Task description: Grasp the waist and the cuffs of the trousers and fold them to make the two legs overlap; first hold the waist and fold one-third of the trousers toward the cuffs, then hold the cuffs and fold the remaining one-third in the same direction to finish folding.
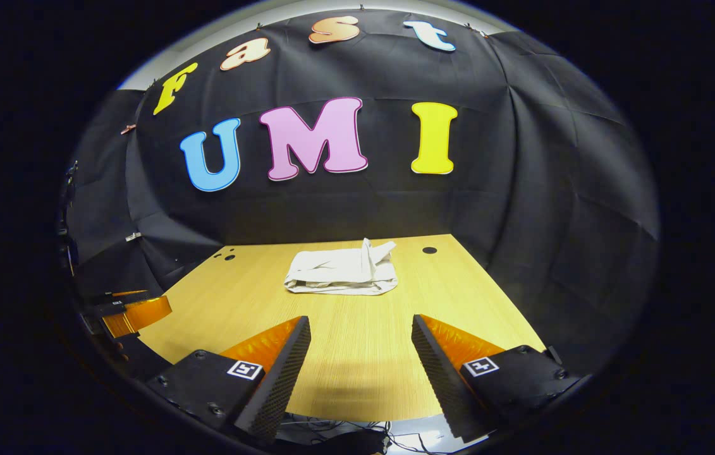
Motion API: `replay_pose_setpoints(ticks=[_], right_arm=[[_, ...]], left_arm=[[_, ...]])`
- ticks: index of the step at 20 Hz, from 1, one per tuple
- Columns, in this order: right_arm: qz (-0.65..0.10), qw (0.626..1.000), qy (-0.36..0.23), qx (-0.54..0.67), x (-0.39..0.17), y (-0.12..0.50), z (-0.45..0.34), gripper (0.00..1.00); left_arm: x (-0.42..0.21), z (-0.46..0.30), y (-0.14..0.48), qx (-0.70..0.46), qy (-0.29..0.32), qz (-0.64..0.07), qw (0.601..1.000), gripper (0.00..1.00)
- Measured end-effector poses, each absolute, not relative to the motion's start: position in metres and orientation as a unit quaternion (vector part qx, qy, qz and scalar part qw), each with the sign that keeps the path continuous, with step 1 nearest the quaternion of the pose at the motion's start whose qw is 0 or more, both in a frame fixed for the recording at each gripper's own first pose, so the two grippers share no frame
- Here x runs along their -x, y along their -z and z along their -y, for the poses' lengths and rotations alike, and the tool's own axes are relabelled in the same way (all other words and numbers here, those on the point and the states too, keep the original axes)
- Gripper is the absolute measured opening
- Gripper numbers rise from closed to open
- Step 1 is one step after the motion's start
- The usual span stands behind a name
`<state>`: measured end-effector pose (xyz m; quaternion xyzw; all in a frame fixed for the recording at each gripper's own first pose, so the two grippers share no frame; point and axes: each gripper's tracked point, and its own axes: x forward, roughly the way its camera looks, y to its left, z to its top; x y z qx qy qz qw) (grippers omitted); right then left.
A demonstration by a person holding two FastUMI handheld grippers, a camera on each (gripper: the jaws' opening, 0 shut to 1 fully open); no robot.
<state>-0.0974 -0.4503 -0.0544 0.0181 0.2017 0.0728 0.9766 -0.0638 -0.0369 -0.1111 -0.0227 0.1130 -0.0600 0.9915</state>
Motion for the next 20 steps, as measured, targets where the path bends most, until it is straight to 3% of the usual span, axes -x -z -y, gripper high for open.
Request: replay_pose_setpoints(ticks=[20], right_arm=[[-0.220,0.972,-0.085,-0.018,0.108,0.074,0.438,0.99]], left_arm=[[0.059,0.054,0.129,0.005,0.081,-0.144,0.986,0.96]])
